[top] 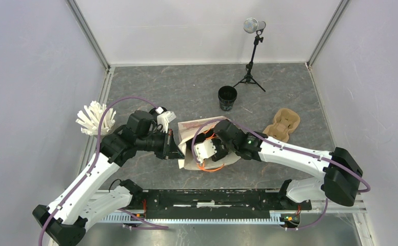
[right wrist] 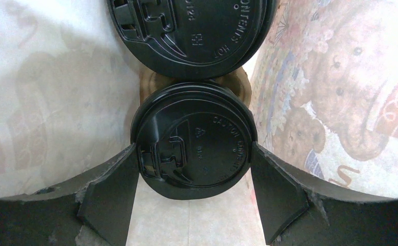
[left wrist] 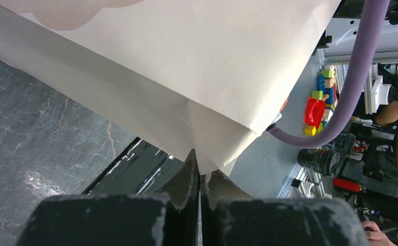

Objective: Pack the takeout coffee

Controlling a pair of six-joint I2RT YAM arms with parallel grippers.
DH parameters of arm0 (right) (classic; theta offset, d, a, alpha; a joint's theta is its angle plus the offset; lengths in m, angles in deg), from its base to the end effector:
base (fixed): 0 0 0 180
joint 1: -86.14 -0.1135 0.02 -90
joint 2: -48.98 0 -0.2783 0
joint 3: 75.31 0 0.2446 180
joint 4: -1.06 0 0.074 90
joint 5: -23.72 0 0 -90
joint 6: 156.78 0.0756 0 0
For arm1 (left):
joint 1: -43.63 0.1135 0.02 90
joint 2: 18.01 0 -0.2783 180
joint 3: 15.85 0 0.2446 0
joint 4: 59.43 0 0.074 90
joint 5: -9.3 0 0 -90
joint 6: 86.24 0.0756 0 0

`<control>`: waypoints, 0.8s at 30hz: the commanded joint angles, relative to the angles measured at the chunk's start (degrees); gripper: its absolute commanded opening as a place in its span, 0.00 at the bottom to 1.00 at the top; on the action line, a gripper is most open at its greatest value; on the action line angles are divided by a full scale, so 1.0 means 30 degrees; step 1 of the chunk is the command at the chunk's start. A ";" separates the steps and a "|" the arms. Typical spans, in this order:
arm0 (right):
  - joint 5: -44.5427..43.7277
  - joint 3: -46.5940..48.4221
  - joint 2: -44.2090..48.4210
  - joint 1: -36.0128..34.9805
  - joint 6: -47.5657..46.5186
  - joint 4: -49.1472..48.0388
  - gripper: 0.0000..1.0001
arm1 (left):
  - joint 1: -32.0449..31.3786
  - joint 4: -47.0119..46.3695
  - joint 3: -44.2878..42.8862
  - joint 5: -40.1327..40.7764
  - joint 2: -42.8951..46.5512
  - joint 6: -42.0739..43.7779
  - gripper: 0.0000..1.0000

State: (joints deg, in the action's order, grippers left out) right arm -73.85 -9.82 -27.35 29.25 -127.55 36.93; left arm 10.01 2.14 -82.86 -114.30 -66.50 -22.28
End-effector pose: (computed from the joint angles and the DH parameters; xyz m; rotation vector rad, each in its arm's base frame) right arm 0.1704 0.2430 0.2295 -2.0077 1.2876 -0.1897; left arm 0.1164 -0.1276 0.3061 0.4837 2.4293 -1.1738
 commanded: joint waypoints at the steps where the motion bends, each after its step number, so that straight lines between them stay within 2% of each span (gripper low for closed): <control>1: 0.0177 0.0667 0.0330 0.0210 -0.0071 0.0848 0.80 | -0.0073 -0.0587 -0.0675 -0.0869 -0.0030 -0.0055 0.02; 7: 0.0595 0.1218 0.0377 0.0211 -0.0148 0.1336 0.88 | -0.0082 -0.0567 -0.0618 -0.0869 -0.0011 -0.0018 0.02; 17: 0.1503 0.2425 0.0434 0.0211 -0.0311 0.2861 0.84 | -0.0074 -0.0570 -0.0529 -0.0779 -0.0182 0.0128 0.02; 24: 0.2466 0.2613 0.0704 0.0196 -0.0603 0.3709 0.86 | -0.0083 -0.0587 -0.0470 -0.0733 -0.0241 0.0199 0.02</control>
State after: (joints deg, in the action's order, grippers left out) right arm -69.31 -4.56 -26.98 29.65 -127.88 46.00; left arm 10.01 1.40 -82.91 -114.46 -67.11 -22.28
